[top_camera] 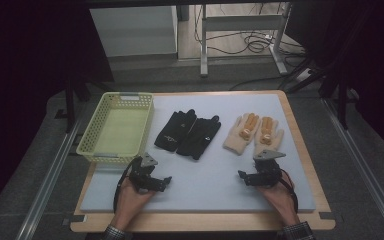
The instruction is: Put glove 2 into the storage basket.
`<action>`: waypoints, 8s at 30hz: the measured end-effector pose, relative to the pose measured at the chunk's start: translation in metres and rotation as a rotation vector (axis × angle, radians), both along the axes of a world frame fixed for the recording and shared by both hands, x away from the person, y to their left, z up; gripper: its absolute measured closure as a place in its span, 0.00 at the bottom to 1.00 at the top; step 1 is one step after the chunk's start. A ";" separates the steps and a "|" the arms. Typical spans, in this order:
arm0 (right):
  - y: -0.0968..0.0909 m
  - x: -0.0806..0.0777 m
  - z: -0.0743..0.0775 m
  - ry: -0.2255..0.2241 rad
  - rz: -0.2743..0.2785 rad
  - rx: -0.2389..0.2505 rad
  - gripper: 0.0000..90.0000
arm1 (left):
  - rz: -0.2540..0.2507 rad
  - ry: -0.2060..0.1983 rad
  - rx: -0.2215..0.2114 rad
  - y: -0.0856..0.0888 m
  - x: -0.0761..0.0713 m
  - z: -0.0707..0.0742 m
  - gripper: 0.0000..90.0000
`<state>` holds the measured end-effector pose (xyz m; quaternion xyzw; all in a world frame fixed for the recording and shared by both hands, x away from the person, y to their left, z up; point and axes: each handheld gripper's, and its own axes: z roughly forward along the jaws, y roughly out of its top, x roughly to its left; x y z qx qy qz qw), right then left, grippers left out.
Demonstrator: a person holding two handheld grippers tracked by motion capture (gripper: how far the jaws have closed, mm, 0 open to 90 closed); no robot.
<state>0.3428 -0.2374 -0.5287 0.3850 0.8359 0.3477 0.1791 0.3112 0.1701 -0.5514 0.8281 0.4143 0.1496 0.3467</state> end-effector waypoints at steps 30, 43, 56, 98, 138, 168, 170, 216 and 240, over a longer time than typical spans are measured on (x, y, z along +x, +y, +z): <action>0.062 0.053 0.030 -0.008 0.079 0.050 0.37 | 0.001 0.002 -0.003 0.000 0.000 0.000 0.04; 0.121 0.102 0.035 -0.016 0.095 0.017 0.45 | 0.000 0.003 -0.001 0.000 0.000 0.000 0.04; 0.161 0.139 0.003 0.015 0.027 -0.072 0.32 | 0.000 0.002 -0.002 0.000 0.000 0.000 0.04; 0.118 0.012 0.023 0.089 0.407 -0.019 0.82 | 0.003 0.003 -0.006 0.000 0.000 0.000 0.04; 0.244 0.165 0.004 0.014 0.220 -0.054 0.38 | 0.003 0.003 -0.008 0.000 0.000 0.000 0.04; 0.223 0.141 0.043 0.028 0.257 0.024 0.97 | 0.002 0.004 -0.006 0.000 0.000 0.000 0.04; 0.219 0.134 0.053 0.020 0.272 0.035 0.97 | 0.000 0.005 -0.002 0.000 0.000 0.000 0.04; 0.116 -0.012 0.040 0.088 0.325 -0.061 0.89 | 0.007 0.001 -0.011 0.000 0.000 0.000 0.04; 0.052 -0.030 0.023 0.080 0.278 0.066 0.92 | -0.001 0.004 -0.001 0.002 -0.004 0.001 0.06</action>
